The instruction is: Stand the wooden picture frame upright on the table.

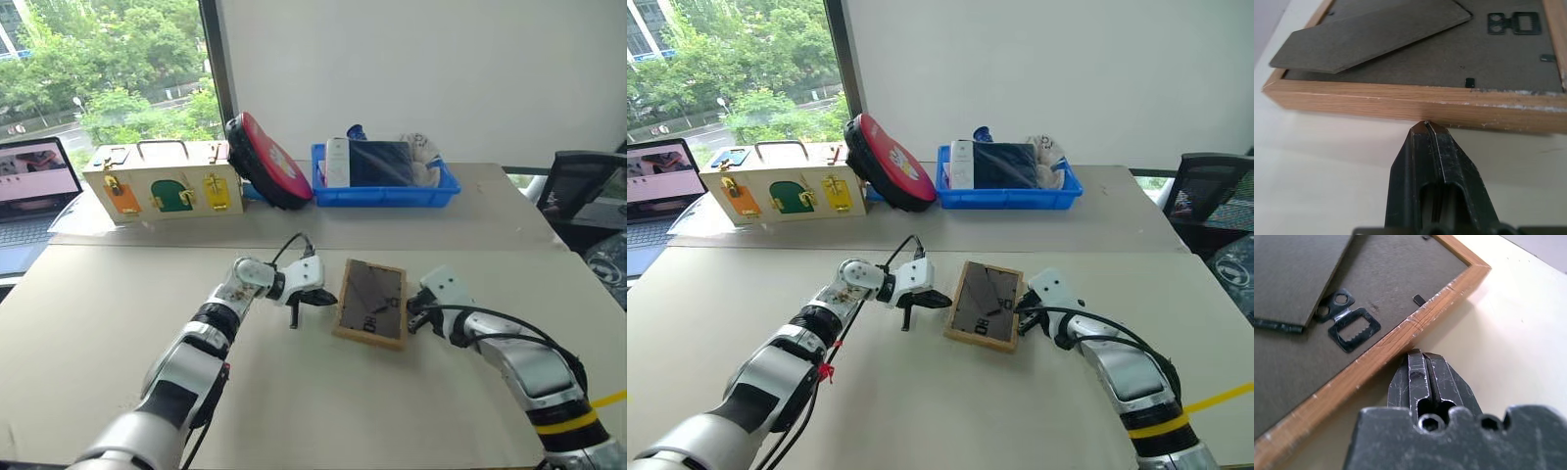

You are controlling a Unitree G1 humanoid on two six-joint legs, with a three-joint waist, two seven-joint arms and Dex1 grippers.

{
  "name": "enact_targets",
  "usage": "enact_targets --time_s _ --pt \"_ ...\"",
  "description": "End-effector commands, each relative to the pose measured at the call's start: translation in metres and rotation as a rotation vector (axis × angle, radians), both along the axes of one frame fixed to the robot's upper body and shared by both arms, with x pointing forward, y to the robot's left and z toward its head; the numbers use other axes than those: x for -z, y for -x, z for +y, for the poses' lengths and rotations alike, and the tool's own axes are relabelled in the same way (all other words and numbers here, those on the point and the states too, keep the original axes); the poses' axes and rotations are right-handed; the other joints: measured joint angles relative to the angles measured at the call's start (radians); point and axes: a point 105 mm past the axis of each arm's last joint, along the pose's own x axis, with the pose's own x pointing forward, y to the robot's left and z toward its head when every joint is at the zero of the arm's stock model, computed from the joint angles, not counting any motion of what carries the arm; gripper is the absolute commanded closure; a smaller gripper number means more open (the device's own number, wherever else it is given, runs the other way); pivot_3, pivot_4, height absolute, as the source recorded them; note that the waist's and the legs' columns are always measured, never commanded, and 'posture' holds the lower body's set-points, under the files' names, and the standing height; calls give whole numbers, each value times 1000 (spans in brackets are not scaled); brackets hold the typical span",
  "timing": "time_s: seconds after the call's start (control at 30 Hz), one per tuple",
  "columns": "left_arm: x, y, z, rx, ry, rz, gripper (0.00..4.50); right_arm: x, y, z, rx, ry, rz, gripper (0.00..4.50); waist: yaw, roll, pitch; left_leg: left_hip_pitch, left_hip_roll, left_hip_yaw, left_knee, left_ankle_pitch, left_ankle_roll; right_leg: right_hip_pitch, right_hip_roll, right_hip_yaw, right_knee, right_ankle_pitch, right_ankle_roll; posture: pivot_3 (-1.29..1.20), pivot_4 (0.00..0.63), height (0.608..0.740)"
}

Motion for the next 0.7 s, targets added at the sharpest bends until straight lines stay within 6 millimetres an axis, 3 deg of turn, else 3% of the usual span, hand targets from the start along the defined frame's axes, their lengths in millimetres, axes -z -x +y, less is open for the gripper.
enact_targets --time_s 0.03,0.17,0.33,0.57,0.7 --pt "-28 6 -2 22 117 13 4500 5 7 32 -151 -18 31 4493 -9 0 0 0 0 0 0 0 0 0 0 0 0 0 0 0 150 735" --pt "-18 1 36 -109 50 -9 4500 15 30 64 -289 -31 112 4493 -18 0 0 1 0 -1 0 0 0 0 0 0 1 0 0 0 150 735" --pt "-10 6 61 -200 40 32 4500 23 45 71 -313 -13 161 4493 -20 0 0 2 1 -1 -1 0 0 1 1 0 2 0 -1 0 150 735" --pt "6 32 70 -210 32 170 4500 19 34 65 -258 -23 116 4493 -16 0 -1 3 1 -1 0 0 0 1 1 0 2 0 -1 0 150 735" --pt "7 44 72 -191 33 211 4500 11 32 83 -325 -49 93 4493 -19 -1 -1 5 1 -1 0 0 0 2 1 0 2 0 -1 0 150 735"
